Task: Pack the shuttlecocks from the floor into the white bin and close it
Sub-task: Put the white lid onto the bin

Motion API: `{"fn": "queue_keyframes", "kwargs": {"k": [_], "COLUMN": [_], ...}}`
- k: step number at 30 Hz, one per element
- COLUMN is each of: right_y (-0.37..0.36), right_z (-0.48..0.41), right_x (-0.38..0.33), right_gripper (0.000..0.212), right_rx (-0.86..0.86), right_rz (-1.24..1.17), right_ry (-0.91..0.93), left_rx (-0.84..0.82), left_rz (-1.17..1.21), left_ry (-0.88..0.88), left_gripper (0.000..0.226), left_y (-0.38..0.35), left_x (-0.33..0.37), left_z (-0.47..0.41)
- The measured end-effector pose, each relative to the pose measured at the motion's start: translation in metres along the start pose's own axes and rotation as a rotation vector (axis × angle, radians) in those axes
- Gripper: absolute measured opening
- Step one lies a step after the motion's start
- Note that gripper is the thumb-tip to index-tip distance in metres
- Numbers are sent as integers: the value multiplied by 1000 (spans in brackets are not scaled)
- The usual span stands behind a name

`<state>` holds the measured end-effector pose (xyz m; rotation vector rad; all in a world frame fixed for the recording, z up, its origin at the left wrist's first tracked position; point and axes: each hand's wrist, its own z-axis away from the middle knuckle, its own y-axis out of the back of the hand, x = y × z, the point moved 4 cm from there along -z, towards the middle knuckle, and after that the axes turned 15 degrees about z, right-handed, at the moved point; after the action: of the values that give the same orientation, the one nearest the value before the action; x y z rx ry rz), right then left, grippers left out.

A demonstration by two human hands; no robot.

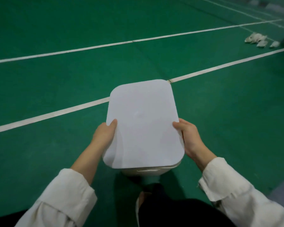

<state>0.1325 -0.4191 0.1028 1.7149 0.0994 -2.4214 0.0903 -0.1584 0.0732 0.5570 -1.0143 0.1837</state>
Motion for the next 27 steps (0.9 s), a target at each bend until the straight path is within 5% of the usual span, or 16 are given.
{"fn": "queue_keyframes", "kwargs": {"k": [5, 27], "right_y": [21, 16], "right_z": [-9, -43], "right_x": [26, 82], "right_gripper": [16, 28], "right_rx": [163, 87], "right_rz": [505, 488], "right_ry": [168, 4], "left_rx": [37, 46], "left_rz": [174, 96], "left_ry": [-174, -31], "left_gripper": [39, 40], "left_y": [-26, -49], "left_x": [-18, -45], "left_z": [21, -11]}}
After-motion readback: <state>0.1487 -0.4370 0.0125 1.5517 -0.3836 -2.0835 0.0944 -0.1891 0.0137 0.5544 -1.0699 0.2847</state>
